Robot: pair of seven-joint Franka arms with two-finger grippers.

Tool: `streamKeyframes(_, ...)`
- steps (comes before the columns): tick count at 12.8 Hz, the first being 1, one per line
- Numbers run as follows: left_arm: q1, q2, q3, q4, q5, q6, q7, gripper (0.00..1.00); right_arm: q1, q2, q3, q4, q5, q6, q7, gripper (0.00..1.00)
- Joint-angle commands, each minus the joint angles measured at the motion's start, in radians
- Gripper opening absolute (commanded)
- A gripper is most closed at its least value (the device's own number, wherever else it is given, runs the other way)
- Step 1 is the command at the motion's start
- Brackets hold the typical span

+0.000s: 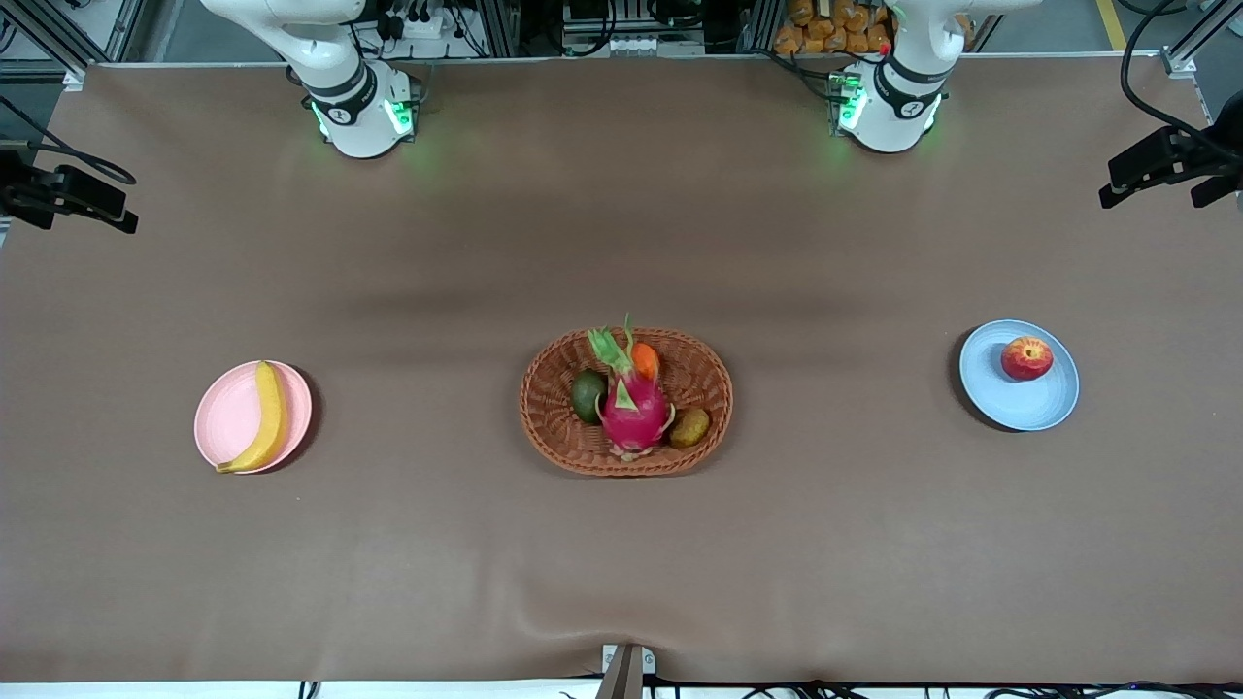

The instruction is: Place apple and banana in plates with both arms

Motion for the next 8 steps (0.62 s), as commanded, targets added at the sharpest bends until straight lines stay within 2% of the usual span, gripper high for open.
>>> streamKeyframes(1,0.0,0.003,-0.005,0.016,0.014,-0.001,0.001,1.0,-0.019,-0.014,0.018,-0.016,-0.019,0.003,-0.002,1.0)
streamKeyframes(8,-0.005,0.012,-0.005,0.015,0.014,-0.003,0.001,1.0,-0.017,-0.014,0.018,-0.016,-0.019,0.003,-0.001,1.0)
